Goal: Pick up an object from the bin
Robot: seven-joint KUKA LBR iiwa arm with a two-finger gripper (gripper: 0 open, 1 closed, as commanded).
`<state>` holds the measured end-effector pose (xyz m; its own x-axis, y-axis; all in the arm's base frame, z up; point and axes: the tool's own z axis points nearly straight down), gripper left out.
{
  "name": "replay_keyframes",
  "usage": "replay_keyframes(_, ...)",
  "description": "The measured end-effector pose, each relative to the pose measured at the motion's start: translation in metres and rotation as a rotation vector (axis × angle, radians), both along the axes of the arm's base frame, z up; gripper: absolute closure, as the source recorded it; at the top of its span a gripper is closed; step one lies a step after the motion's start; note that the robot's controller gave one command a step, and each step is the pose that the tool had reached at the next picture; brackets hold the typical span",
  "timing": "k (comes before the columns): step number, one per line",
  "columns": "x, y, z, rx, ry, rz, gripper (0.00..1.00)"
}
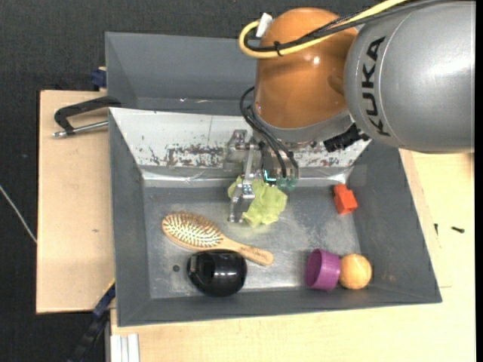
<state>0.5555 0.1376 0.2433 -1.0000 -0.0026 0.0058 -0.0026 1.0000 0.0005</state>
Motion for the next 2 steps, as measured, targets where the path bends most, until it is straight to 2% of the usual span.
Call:
replay_keyframes(1,0.002,-0.001,0.004,0.001,-0.008,-0.002,0.00)
replay_keyframes(2,-0.022,0.000,-0.060,0.002,-0.011,0.031,0.00)
